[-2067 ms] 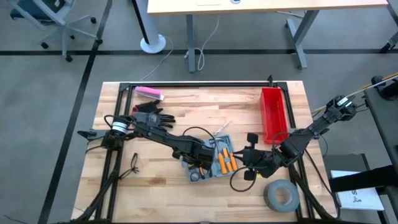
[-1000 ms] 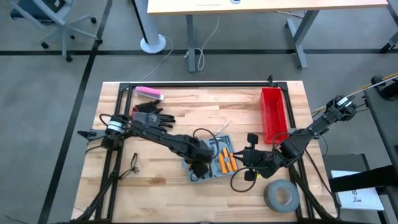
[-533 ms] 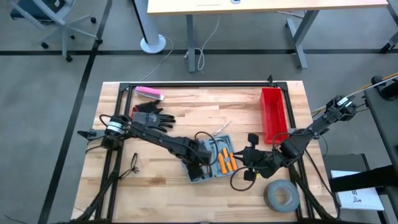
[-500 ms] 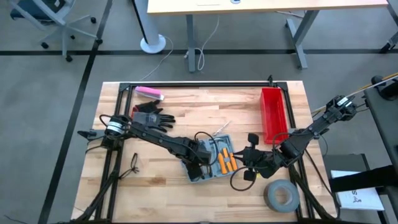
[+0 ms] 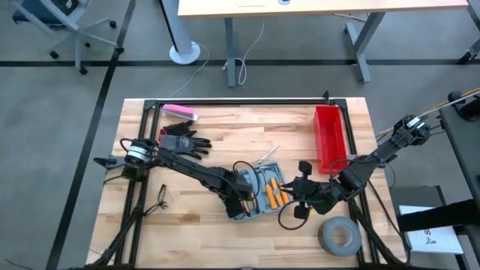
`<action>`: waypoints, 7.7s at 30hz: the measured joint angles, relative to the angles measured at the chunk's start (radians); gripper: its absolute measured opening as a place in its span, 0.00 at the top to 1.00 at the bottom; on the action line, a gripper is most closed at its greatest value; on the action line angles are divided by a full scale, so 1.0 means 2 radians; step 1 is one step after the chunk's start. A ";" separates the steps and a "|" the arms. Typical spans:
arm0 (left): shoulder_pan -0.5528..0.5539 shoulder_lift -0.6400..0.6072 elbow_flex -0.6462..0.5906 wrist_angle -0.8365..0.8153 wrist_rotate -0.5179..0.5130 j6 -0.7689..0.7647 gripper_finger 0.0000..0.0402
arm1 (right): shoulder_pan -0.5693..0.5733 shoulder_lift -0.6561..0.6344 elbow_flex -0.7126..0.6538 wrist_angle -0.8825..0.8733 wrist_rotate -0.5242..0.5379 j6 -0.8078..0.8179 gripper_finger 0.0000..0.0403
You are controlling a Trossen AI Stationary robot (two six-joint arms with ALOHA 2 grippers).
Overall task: Prefit tool cases
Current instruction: Put the hex key set into the pre-fit tool case, then put the screwdriver into the pre-fit tool case
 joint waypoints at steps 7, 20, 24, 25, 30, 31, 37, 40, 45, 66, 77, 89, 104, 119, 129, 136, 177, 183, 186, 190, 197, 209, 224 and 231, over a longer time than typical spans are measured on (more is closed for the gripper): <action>-0.001 -0.001 0.055 -0.047 -0.007 0.009 0.71 | 0.000 0.000 0.003 -0.003 0.000 -0.001 0.94; -0.007 0.000 0.038 -0.034 -0.025 -0.010 0.71 | 0.000 -0.002 0.003 -0.004 -0.001 0.001 0.94; -0.007 0.000 0.037 -0.028 -0.054 -0.011 0.71 | 0.000 -0.002 0.003 -0.004 -0.001 0.004 0.94; -0.007 0.000 0.037 -0.025 -0.059 -0.012 0.71 | 0.000 -0.002 0.003 -0.004 -0.001 0.005 0.94; -0.008 0.015 0.037 -0.016 -0.061 -0.006 0.71 | 0.000 -0.002 0.003 -0.004 -0.001 0.005 0.94; -0.009 0.020 0.038 -0.016 -0.061 -0.002 0.71 | 0.000 -0.002 0.003 -0.004 -0.001 0.005 0.94; -0.010 0.033 0.040 -0.007 -0.063 0.003 0.71 | 0.000 -0.002 0.003 -0.004 -0.002 0.005 0.94; -0.010 0.029 0.040 -0.003 -0.061 0.003 0.71 | 0.000 -0.002 0.003 -0.004 -0.002 0.005 0.94; -0.010 0.021 0.052 -0.022 -0.055 0.003 0.71 | 0.000 -0.002 0.003 -0.004 -0.002 0.005 0.94; 0.001 0.014 0.068 -0.011 -0.082 -0.062 0.71 | 0.000 -0.006 0.003 -0.007 -0.002 -0.035 0.94; 0.001 0.014 0.068 -0.011 -0.101 -0.063 0.71 | -0.092 0.002 -0.020 -0.019 -0.091 -0.078 0.94; 0.001 0.005 0.068 0.009 -0.149 0.002 0.71 | -0.224 -0.002 -0.026 -0.008 -0.188 -0.165 0.90; 0.046 0.005 0.067 0.085 -0.158 0.009 0.71 | -0.302 -0.021 -0.027 -0.015 -0.245 -0.191 0.83; 0.112 0.011 0.068 0.192 -0.066 -0.010 0.67 | -0.301 -0.163 -0.027 -0.105 -0.235 -0.135 0.90; 0.133 0.019 0.072 0.206 -0.013 -0.011 0.63 | -0.295 -0.167 -0.027 -0.116 -0.306 -0.121 0.86; 0.117 0.018 0.071 0.191 0.053 0.011 0.64 | -0.241 -0.150 -0.040 -0.129 -0.323 -0.113 0.83; 0.091 0.006 0.013 -0.002 -0.028 0.097 0.67 | -0.199 -0.159 -0.040 -0.108 -0.301 -0.071 0.90; 0.100 0.006 0.012 -0.042 -0.045 0.120 0.68 | -0.196 -0.159 -0.040 -0.108 -0.300 -0.064 0.88; 0.102 0.003 0.012 -0.049 -0.045 0.125 0.68 | -0.193 -0.159 -0.040 -0.108 -0.300 -0.061 0.87; 0.102 -0.006 0.015 -0.051 -0.040 0.122 0.69 | -0.193 -0.159 -0.040 -0.108 -0.295 -0.061 0.89; 0.102 -0.030 0.049 -0.038 -0.030 0.100 0.68 | -0.193 -0.159 -0.040 -0.103 -0.287 -0.061 0.89; 0.134 -0.029 0.061 0.100 -0.031 0.102 0.54 | -0.157 -0.197 -0.040 -0.102 -0.230 -0.064 0.84; 0.177 0.014 0.090 0.137 0.019 0.114 0.53 | -0.152 -0.214 -0.039 -0.161 -0.165 -0.055 0.84; 0.176 0.008 0.092 0.131 0.022 0.125 0.54 | -0.185 -0.200 -0.042 -0.160 -0.151 -0.114 0.78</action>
